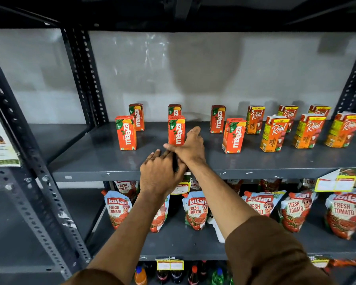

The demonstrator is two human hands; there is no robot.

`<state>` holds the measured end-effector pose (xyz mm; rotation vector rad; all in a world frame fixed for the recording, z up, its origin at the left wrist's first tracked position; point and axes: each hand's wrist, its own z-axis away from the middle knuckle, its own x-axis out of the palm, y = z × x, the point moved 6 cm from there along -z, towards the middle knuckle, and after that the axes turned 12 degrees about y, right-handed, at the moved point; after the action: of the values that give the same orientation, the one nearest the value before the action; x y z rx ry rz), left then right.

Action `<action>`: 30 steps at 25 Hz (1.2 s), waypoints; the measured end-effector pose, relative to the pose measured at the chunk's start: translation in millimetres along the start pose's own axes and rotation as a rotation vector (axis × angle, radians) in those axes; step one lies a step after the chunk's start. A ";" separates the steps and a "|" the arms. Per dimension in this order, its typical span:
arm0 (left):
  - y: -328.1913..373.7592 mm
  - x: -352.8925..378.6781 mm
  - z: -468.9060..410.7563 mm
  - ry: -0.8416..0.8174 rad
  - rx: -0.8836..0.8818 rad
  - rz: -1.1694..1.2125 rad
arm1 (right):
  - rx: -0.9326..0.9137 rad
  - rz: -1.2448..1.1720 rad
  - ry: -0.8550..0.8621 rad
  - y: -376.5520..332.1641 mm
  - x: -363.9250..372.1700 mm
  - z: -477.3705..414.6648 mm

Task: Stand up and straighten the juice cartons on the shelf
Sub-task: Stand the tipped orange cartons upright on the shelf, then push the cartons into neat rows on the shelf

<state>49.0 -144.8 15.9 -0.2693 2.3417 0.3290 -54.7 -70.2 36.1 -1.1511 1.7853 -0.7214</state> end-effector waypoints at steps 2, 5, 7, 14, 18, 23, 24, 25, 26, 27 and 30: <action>-3.4 -0.2 -0.4 -0.005 -0.056 0.032 | -0.046 -0.037 0.009 4.6 -12.9 6.8; -8.0 -1.4 -11.1 -0.020 -0.277 0.287 | -0.196 -0.129 0.188 11.3 -50.8 14.9; -9.4 5.3 -31.0 -0.052 -0.439 0.514 | -0.287 -0.085 0.373 16.6 -82.4 17.5; -6.9 34.3 -56.2 -0.080 -0.383 0.172 | -0.036 0.230 0.369 67.7 -126.0 -24.3; -0.2 37.0 -56.8 -0.063 -0.257 0.007 | 0.074 0.309 0.168 82.0 -112.4 -45.0; 3.4 35.9 -57.1 -0.081 -0.223 -0.025 | 0.040 0.244 0.154 77.9 -102.6 -51.4; 3.9 35.8 -56.9 -0.090 -0.224 -0.025 | 0.036 0.250 0.146 76.4 -101.2 -51.1; 3.6 36.2 -56.0 -0.096 -0.227 -0.026 | 0.028 0.264 0.139 75.9 -99.5 -50.2; 3.4 36.4 -55.6 -0.095 -0.227 -0.027 | 0.010 0.283 0.133 75.5 -98.2 -49.5; 2.8 36.9 -55.4 -0.091 -0.227 -0.029 | -0.012 0.300 0.129 74.7 -97.4 -48.2; 1.4 37.7 -55.6 -0.089 -0.228 -0.026 | -0.057 0.302 0.127 73.1 -97.9 -43.1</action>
<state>-14.1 -164.5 28.0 -0.3865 2.2124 0.5843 -104.0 49.5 30.8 -0.8598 2.0416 -0.5767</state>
